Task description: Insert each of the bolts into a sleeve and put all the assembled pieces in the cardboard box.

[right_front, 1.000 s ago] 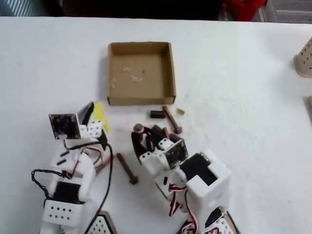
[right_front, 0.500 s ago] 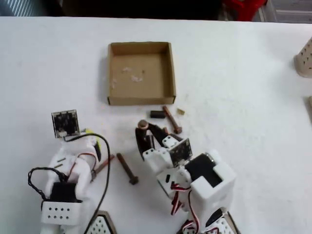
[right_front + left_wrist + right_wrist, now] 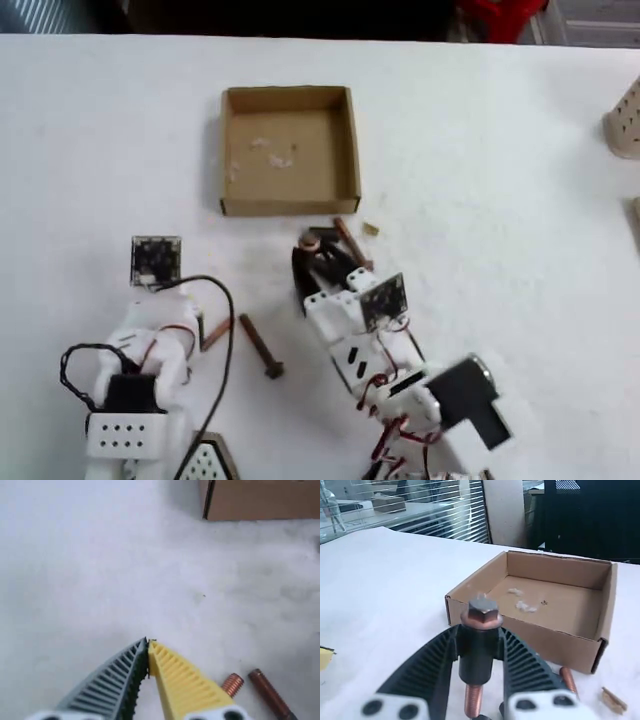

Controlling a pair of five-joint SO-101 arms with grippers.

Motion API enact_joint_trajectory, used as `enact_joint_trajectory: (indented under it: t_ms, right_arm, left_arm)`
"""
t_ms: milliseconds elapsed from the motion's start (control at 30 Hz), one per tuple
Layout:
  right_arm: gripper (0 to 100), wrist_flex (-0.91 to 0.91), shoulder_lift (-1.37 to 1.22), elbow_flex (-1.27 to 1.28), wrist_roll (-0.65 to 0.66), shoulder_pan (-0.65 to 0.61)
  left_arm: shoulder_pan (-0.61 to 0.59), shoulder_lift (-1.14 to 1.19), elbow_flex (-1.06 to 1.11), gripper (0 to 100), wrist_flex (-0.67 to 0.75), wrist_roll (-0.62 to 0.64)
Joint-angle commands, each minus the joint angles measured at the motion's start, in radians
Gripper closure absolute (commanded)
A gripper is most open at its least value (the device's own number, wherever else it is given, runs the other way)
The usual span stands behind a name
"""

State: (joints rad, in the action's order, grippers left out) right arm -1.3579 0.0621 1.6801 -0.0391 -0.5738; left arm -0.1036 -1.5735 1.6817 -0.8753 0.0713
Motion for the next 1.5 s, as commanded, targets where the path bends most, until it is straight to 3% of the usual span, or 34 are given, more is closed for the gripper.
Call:
enact_joint_trajectory:
  t_ms: [0, 200, 533, 733, 933, 1467]
  right_arm:
    - [98.1, 0.136, 0.148, -0.002, -0.006, 0.035]
    - [98.1, 0.519, 0.473, -0.017, -0.006, 0.088]
    - [97.9, 1.328, 1.036, -0.192, -0.006, 0.148]
    - [97.8, 1.601, 1.184, -0.367, -0.005, 0.148]
    - [97.9, 1.733, 1.098, -0.586, -0.005, 0.148]
    - [97.8, 2.112, 0.275, -1.514, 0.003, 0.193]
  left_arm:
    - [-0.018, -0.012, -0.009, 98, -0.006, -0.017]
    - [-0.022, -0.012, -0.006, 98, -0.009, -0.018]
    - [-0.027, -0.012, -0.014, 98, -0.058, -0.018]
    - [-0.091, -0.012, -0.034, 98, -0.133, -0.018]
    - [-0.104, -0.012, -0.04, 98, -0.173, -0.216]
    - [-0.104, -0.012, -0.034, 98, -0.172, -0.213]
